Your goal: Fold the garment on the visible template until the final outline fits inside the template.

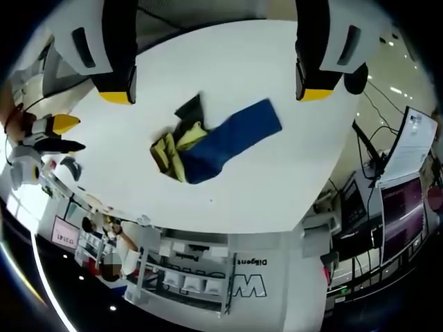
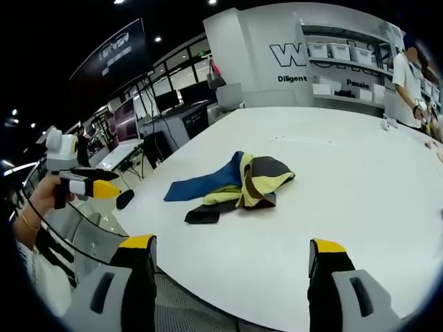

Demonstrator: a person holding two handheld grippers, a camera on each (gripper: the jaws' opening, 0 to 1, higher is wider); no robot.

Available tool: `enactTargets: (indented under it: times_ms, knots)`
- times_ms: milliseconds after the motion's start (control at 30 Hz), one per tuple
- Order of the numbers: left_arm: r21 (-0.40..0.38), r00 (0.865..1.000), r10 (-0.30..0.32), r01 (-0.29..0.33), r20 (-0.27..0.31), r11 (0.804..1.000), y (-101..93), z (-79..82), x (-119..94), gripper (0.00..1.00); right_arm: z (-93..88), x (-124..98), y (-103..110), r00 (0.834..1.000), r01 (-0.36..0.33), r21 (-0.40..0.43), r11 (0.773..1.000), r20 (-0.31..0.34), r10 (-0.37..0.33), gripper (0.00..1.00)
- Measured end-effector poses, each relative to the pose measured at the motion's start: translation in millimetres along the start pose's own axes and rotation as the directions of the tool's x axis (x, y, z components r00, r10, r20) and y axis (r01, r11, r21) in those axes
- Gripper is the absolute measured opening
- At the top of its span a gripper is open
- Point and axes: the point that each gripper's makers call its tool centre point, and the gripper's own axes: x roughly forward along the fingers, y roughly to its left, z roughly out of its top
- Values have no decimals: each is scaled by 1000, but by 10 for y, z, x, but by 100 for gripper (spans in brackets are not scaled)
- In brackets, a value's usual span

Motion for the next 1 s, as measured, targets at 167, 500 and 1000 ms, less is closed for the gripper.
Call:
enactTargets:
  times_ms: [167, 500, 1000]
  knots:
    - [-5, 1000, -5, 5, 1, 1000, -5, 36, 65, 92, 34, 25, -33, 1000, 5, -1, 1000, 4, -5, 88]
    - [-15, 1000, 3, -3, -5, 1000, 94, 108, 214, 91, 203, 203, -98, 1000, -2, -21, 1000, 16, 3, 84]
    - [-37, 1000, 23, -23, 4, 999, 235, 221, 396, 93, 547, 672, -39, 997, -66, -110, 992, 41, 71, 78]
